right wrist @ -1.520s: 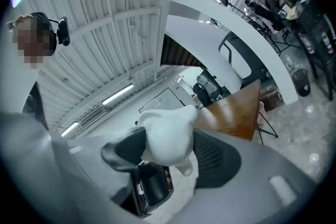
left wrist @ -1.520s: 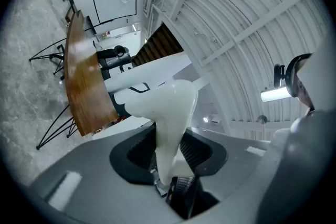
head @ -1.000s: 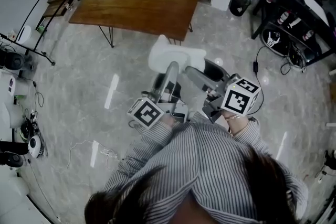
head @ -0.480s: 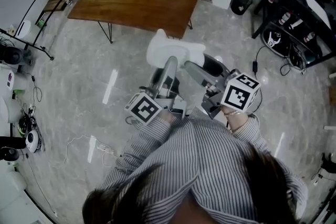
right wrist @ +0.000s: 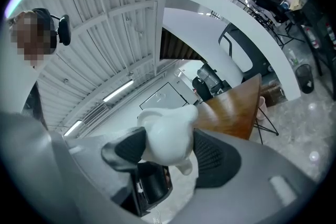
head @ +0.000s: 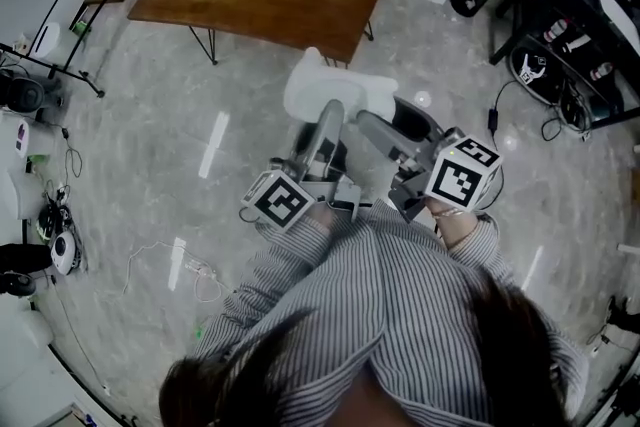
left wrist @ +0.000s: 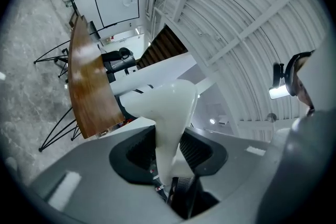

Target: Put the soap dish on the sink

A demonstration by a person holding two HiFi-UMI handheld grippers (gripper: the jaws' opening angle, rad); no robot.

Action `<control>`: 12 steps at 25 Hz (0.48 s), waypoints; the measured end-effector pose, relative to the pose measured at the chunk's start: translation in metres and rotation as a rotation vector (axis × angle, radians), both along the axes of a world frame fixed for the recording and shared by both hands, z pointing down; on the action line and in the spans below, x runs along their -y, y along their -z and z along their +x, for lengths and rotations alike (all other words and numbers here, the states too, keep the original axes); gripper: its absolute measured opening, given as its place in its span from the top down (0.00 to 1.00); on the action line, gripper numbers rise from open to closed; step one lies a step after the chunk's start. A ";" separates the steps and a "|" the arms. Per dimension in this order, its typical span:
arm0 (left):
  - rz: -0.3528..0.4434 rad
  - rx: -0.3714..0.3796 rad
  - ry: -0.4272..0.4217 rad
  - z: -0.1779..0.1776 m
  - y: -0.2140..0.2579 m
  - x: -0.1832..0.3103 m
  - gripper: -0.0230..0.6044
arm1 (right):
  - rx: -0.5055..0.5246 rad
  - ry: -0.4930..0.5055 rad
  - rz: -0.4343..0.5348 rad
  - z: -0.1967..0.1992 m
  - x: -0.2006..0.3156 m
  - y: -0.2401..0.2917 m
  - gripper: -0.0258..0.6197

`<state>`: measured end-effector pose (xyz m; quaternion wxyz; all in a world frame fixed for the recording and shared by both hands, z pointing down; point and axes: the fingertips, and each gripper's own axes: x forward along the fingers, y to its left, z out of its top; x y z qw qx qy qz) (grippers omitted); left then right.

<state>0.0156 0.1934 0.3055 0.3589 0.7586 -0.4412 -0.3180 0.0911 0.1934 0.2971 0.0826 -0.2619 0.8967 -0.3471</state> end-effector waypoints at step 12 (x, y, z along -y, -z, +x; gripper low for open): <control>-0.016 -0.009 -0.032 -0.026 -0.018 0.112 0.74 | -0.019 -0.043 -0.014 -0.025 0.109 -0.017 0.53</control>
